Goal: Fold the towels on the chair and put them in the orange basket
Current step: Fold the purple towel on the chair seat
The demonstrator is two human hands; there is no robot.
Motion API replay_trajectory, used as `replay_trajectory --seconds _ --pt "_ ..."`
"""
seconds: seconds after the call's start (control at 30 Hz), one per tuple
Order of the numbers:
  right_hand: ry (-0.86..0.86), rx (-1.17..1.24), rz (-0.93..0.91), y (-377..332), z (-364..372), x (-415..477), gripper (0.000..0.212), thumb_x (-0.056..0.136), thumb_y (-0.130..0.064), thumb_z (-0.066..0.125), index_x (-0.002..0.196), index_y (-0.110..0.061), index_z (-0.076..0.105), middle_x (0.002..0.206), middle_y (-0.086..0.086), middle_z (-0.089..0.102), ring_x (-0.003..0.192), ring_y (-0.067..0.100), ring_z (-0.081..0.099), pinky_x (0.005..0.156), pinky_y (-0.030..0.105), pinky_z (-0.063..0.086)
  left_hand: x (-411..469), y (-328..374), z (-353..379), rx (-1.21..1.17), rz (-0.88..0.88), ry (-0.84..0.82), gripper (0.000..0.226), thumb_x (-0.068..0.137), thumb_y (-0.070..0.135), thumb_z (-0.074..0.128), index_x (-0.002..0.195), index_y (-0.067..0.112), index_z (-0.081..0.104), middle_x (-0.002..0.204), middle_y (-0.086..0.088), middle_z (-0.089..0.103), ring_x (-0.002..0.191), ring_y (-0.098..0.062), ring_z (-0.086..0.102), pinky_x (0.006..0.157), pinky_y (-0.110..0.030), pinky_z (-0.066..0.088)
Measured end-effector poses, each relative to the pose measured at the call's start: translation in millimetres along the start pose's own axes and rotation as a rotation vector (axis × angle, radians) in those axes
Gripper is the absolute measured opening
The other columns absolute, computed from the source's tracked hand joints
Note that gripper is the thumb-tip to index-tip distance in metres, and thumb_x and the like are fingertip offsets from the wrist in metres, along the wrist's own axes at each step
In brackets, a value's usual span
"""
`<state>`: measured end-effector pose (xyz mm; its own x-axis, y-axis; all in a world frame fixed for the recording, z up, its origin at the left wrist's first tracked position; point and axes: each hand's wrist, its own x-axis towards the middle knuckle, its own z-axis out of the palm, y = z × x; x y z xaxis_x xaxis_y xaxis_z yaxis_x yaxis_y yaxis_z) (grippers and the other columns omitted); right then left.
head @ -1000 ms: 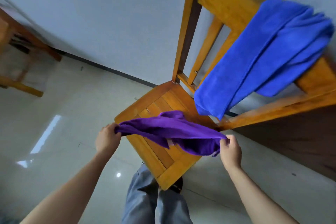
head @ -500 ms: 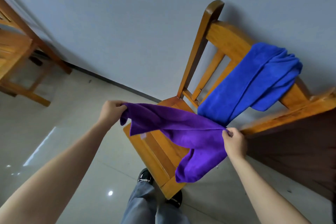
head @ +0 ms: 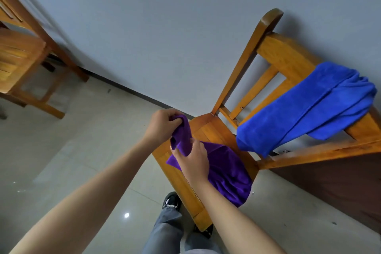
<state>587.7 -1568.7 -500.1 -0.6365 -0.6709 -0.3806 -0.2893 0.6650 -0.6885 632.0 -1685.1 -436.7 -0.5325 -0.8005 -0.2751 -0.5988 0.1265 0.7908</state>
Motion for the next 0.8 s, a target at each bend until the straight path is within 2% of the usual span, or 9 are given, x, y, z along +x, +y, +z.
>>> replay_trajectory --seconds 0.1,0.23,0.37,0.47,0.57,0.63,0.7,0.8 --pt "0.114 -0.029 -0.022 -18 -4 12 0.034 0.087 -0.042 0.055 0.108 -0.016 0.057 0.104 -0.003 0.058 0.096 0.013 0.053 0.087 0.037 0.051 1 4 -21 0.010 0.018 0.032 0.020 0.087 0.002 0.052 0.097 0.008 0.067 0.083 0.000 0.061 0.075 -0.012 0.056 0.052 -0.009 0.044" --pt "0.193 -0.065 -0.058 -32 -20 33 0.014 0.091 -0.021 0.054 0.099 -0.013 0.061 0.097 0.001 0.063 0.084 0.014 0.056 0.072 0.026 0.049 2 8 -51 0.057 0.050 0.081 0.024 0.091 0.003 0.047 0.103 0.009 0.067 0.089 0.001 0.060 0.082 -0.012 0.053 0.057 -0.011 0.042" --pt "0.250 -0.237 -0.031 -34 -50 53 0.013 0.090 -0.018 0.052 0.097 -0.013 0.062 0.094 0.004 0.066 0.088 0.021 0.060 0.066 0.027 0.046 2 9 -87 0.108 0.094 0.134 0.030 0.090 0.001 0.044 0.103 0.011 0.069 0.095 0.002 0.062 0.088 -0.011 0.051 0.071 -0.020 0.040" --pt "0.306 -0.444 -0.083 -44 -71 63 0.012 0.089 -0.020 0.052 0.096 -0.014 0.061 0.095 0.003 0.064 0.092 0.023 0.056 0.074 0.034 0.046 1 9 -101 0.134 0.104 0.152 0.028 0.089 0.002 0.047 0.102 0.012 0.070 0.102 0.000 0.066 0.091 -0.010 0.050 0.078 -0.022 0.037" --pt "0.386 -0.616 -0.103 -61 -94 72 0.013 0.088 -0.020 0.056 0.098 -0.013 0.060 0.099 0.006 0.063 0.096 0.024 0.056 0.079 0.037 0.050 2 9 -122 0.091 0.066 0.290 0.024 0.089 0.005 0.051 0.100 0.010 0.071 0.101 -0.004 0.069 0.091 -0.014 0.054 0.077 -0.020 0.036" --pt "0.420 -0.617 -0.135 -81 -112 79 0.013 0.087 -0.018 0.058 0.099 -0.012 0.060 0.099 0.008 0.064 0.095 0.026 0.057 0.077 0.037 0.052 6 10 -144 0.041 0.037 0.377 0.018 0.088 0.008 0.056 0.097 0.010 0.072 0.093 -0.003 0.069 0.089 -0.017 0.058 0.076 -0.023 0.040" --pt "0.455 -0.602 -0.249 -114 -130 87 0.013 0.087 -0.016 0.059 0.099 -0.011 0.060 0.099 0.008 0.063 0.095 0.026 0.058 0.074 0.036 0.053 10 15 -168 0.048 0.034 0.434 0.016 0.088 0.014 0.059 0.096 0.013 0.073 0.093 -0.004 0.070 0.090 -0.020 0.060 0.081 -0.032 0.048" --pt "0.516 -0.493 -0.405 -174 -158 92 0.016 0.088 -0.014 0.057 0.103 -0.009 0.059 0.102 0.010 0.060 0.096 0.027 0.057 0.066 0.030 0.048 12 30 -205 0.055 0.060 0.558 0.016 0.087 0.023 0.061 0.095 0.015 0.073 0.094 -0.005 0.071 0.092 -0.023 0.061 0.085 -0.039 0.050"
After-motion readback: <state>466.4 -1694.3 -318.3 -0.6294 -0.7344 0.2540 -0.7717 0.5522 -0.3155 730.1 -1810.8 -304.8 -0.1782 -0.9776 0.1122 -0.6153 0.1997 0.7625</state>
